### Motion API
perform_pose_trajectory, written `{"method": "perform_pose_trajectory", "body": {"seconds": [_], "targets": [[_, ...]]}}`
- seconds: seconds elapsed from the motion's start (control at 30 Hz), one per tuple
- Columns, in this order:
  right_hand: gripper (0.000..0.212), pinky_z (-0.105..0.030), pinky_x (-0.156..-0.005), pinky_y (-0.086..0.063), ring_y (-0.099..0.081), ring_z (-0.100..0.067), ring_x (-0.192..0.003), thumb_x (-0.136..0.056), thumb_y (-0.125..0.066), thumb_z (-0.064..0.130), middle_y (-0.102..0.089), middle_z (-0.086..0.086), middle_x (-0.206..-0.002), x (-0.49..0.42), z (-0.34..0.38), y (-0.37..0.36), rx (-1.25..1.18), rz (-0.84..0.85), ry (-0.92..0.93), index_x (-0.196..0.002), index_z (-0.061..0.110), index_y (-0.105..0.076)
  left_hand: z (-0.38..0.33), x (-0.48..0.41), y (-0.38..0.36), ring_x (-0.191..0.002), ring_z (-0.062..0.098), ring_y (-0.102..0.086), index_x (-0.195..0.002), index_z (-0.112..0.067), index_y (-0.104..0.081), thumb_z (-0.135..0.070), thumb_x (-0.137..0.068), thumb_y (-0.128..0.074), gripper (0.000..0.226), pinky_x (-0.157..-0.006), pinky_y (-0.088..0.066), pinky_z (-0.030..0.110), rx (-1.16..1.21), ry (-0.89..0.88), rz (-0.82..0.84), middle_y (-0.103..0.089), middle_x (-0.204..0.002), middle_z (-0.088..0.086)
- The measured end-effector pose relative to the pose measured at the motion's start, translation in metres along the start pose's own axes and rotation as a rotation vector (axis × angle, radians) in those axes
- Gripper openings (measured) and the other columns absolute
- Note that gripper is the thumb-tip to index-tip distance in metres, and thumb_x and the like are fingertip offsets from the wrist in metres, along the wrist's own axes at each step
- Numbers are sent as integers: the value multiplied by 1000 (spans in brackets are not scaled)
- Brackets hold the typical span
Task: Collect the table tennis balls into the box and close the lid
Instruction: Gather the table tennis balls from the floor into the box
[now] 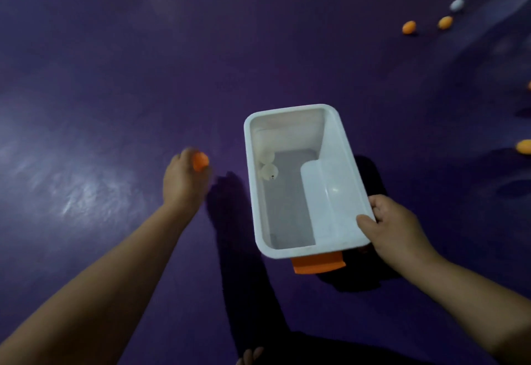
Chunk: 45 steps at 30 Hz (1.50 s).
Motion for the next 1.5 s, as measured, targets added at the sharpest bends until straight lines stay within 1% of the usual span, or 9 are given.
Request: {"method": "perform_pose_trajectory", "body": {"seconds": [0.13,0.27,0.37,0.5,0.6,0.67,0.97,1.17,1.5], "targets": [[8,-45,-71,-57,-67,-21,-80,-89,-55,13,-70,-2,-89,-3,-4,0,-14,7,-21,-94,14,-60,-103,32,18,-96,10,-55,-116,-23,-57,-26,-80,-72,40,-81,-46,24,431,-312,-31,-59,-111,-7],[9,-46,-69,-58,-68,-22,-77,-90,-54,12,-70,-5,-86,-6,0,5,-15,5,-8,-95,15,-61,-161,62,3,-98,1,-52,-123,-29,-54,-36,-80,-70,46,-77,-42,11,372,-516,210,-56,-116,-12],[11,-39,-66,-59,-68,-18,-76,-90,-53,12,-70,-1,-85,-10,6,13,-3,2,4,-97,16,-61,-169,65,-16,-109,11,-52,-132,-26,-51,-52,-86,-47,53,-86,-42,23,308,-592,324,-57,-123,-3],[11,-32,-64,-53,-65,-15,-77,-91,-53,13,-68,1,-88,-13,17,35,64,-50,8,-98,16,-61,-141,42,-3,-118,29,-41,-134,-19,-47,-43,-85,-52,55,-99,-32,39,197,-324,57,-51,-128,9],[9,-29,-63,-51,-65,-15,-78,-91,-54,14,-68,1,-87,-9,30,61,103,-86,3,-97,15,-61,-137,48,-16,-114,26,-45,-132,-14,-43,-33,-73,-68,66,-94,-44,42,336,-71,266,-44,-128,7],[8,-28,-61,-52,-66,-14,-74,-89,-55,13,-68,2,-83,-6,38,84,113,-125,1,-94,16,-61,-154,60,-23,-91,22,-59,-104,-19,-53,-30,-69,-67,39,-77,-55,47,536,-13,388,-56,-103,0],[6,-18,-52,-48,-63,-14,-65,-89,-54,10,-65,2,-75,-21,16,147,84,-256,-49,-91,13,-59,-229,68,-49,-76,17,-60,-89,-32,-50,-28,-78,-59,15,-71,-56,47,605,-120,498,-58,-83,-7],[9,-48,-67,-58,-68,-31,-73,-87,-55,12,-70,-13,-85,-53,-31,132,-16,-217,-86,-95,9,-60,-242,66,-72,-74,13,-57,-77,-37,-45,-22,-81,-59,22,-62,-51,38,557,-125,460,-56,-81,-9],[11,-26,-50,-52,-66,-12,-66,-94,-55,19,-71,-2,-86,-95,-100,160,-352,-103,-80,-105,19,-56,-300,71,-132,-80,25,-63,-79,-40,-51,-10,-82,-56,30,-70,-55,54,567,-119,511,-62,-86,-2]]}}
Point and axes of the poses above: each hand's wrist, its own x-axis away from the middle knuckle, its own y-axis out of the back of the hand, z = x × y, the point moved 8 cm from there along -x, towards the middle knuckle
